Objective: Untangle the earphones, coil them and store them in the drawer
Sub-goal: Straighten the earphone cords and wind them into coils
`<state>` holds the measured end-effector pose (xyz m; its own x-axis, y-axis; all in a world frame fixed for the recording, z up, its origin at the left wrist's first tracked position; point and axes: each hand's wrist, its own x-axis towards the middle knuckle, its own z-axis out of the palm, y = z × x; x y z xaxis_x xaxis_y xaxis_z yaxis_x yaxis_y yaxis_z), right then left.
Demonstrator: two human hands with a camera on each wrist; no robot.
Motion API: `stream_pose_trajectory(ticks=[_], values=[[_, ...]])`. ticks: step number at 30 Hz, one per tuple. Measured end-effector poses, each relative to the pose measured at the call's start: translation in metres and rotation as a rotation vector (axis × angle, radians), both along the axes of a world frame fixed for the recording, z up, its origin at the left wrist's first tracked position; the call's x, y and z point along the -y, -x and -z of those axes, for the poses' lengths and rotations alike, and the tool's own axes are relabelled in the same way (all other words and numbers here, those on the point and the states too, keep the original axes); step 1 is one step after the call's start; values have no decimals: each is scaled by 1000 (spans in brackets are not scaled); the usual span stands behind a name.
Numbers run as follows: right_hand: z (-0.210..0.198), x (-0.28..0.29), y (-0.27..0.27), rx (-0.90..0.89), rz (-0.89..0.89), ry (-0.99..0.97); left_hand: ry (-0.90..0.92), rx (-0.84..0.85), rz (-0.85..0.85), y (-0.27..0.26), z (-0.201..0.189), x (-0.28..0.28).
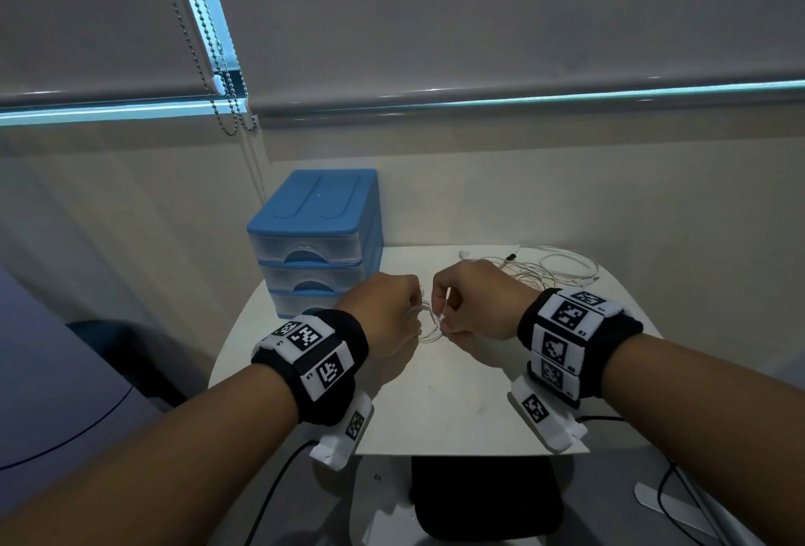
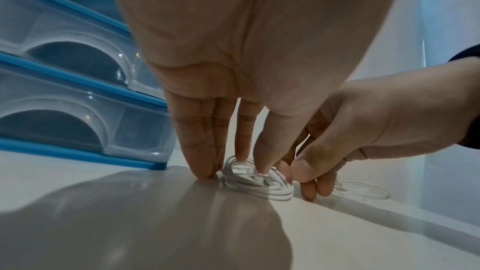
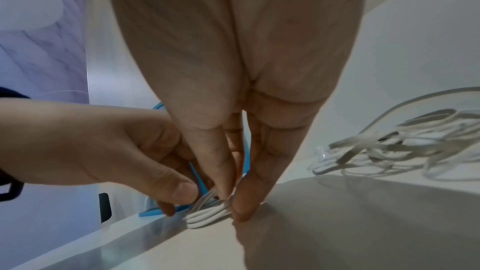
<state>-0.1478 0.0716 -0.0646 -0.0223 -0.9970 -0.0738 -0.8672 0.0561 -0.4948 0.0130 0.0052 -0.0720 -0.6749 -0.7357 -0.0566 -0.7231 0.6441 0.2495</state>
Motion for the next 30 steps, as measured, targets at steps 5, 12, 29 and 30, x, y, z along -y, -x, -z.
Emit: stream_pose_trajectory(ticks=[5,12,29,30], values=[[-1,9,-5,-43,0,6,29,31,-1,4,0,3],[-2,14,-4,-18,17,7,23,47,-4,3,-1,3],[-20,-36,102,-226,344,-42,-140,-81,181,76,-24,-11],[-17,-37,102,-231,341,-52,-138,-37,183,83,-24,-11]])
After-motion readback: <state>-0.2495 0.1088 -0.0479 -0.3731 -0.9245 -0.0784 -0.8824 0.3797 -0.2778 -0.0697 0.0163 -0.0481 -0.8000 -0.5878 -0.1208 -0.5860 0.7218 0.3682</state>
